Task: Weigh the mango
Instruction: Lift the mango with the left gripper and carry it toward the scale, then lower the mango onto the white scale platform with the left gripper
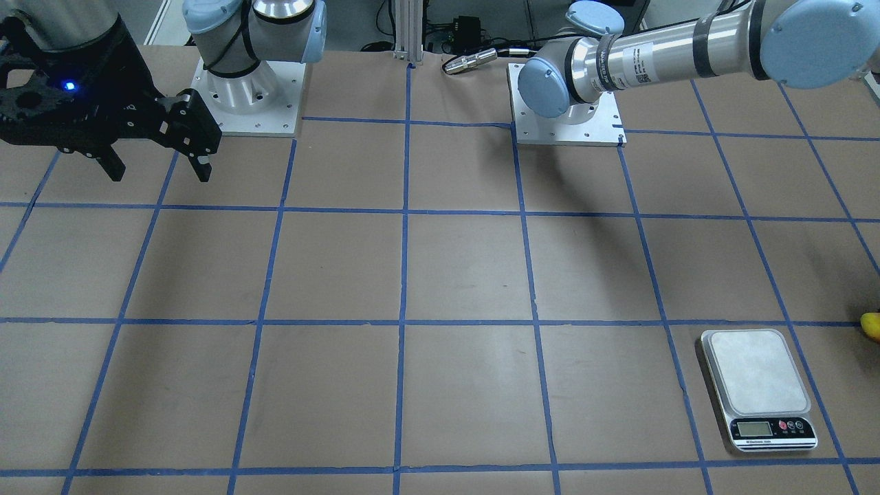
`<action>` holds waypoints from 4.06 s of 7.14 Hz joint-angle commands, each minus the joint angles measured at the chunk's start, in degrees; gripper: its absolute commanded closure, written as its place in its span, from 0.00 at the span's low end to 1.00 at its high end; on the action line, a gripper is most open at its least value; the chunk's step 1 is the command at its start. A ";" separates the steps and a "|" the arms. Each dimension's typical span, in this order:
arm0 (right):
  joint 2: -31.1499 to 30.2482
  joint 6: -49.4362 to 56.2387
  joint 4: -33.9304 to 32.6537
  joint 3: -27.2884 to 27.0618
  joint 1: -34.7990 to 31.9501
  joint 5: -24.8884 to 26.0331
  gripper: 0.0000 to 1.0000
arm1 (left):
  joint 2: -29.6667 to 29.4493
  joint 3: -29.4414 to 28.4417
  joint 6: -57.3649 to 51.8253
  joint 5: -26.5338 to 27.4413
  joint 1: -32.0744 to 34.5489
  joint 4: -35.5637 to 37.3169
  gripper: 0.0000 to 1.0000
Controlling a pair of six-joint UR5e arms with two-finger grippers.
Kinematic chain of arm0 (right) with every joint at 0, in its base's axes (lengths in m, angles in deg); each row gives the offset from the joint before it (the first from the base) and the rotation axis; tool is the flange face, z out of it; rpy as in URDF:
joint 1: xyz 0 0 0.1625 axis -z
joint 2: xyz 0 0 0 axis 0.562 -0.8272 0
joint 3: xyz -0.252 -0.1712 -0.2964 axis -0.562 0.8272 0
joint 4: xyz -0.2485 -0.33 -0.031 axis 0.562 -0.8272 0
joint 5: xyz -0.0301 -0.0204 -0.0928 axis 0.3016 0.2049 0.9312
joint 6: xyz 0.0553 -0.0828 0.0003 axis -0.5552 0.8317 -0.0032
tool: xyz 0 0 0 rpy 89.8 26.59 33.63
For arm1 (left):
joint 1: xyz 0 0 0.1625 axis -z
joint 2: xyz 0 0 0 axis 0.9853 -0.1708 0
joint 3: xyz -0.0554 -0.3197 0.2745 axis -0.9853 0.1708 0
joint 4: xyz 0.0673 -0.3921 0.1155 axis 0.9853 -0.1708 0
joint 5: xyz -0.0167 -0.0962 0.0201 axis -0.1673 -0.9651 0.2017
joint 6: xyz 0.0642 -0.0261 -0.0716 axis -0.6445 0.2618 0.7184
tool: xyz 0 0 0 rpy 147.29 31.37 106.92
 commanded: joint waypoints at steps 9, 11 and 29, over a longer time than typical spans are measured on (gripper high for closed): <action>0.04 0.00 0.00 0.00 0.03 -0.08 0.00 | 5.24 0.76 0.77 -0.59 1.09 -0.49 1.00; -0.04 0.00 0.00 0.00 -0.05 -0.08 0.00 | 9.46 4.25 3.73 -0.51 5.82 -0.58 1.00; -0.04 0.00 0.00 0.00 -0.05 0.01 0.00 | 15.89 18.96 26.35 -3.49 21.22 2.68 0.00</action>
